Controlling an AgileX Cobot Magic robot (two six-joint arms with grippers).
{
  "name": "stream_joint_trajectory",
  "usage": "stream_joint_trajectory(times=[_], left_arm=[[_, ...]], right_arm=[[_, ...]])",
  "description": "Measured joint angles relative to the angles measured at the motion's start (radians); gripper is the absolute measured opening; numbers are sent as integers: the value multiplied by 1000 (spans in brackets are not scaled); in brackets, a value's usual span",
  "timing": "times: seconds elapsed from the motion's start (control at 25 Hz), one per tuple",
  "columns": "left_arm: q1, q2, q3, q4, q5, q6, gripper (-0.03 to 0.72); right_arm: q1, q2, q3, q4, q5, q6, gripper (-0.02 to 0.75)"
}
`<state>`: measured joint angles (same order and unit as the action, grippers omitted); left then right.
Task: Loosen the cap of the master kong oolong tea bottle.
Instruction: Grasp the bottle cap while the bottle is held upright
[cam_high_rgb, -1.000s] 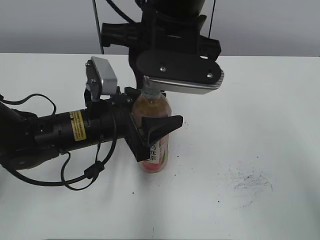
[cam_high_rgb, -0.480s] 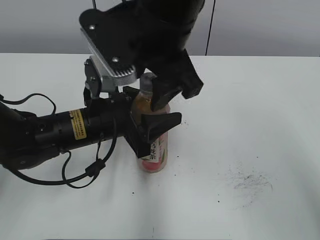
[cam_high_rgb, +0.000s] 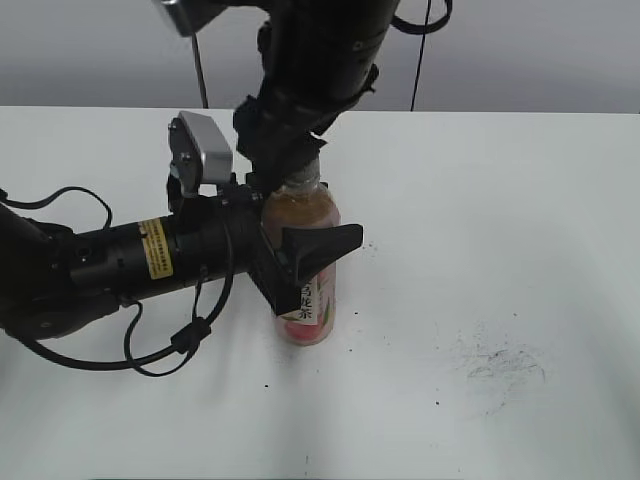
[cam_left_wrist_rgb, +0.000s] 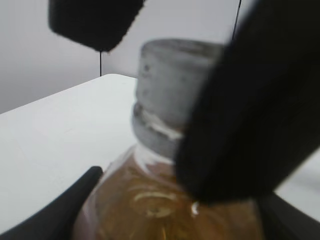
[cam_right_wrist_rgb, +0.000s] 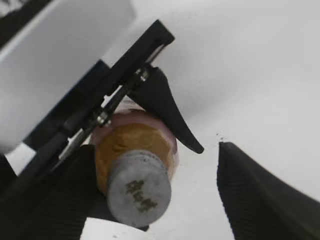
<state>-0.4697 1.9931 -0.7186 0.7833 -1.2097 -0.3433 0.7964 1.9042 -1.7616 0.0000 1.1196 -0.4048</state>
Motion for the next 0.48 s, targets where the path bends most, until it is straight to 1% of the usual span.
stream_joint_trajectory(times=[0.16, 0.24, 0.32, 0.48], left_arm=[[0, 0, 0, -1, 0, 0, 447], [0, 0, 0, -1, 0, 0, 447], [0, 0, 0, -1, 0, 0, 447], [0, 0, 0, -3, 0, 0, 447]], right_arm=[[0, 0, 0, 0, 2, 304, 566], [0, 0, 0, 0, 22, 412, 566], [0, 0, 0, 0, 52, 476, 565], [0, 0, 0, 6, 87, 527, 547]])
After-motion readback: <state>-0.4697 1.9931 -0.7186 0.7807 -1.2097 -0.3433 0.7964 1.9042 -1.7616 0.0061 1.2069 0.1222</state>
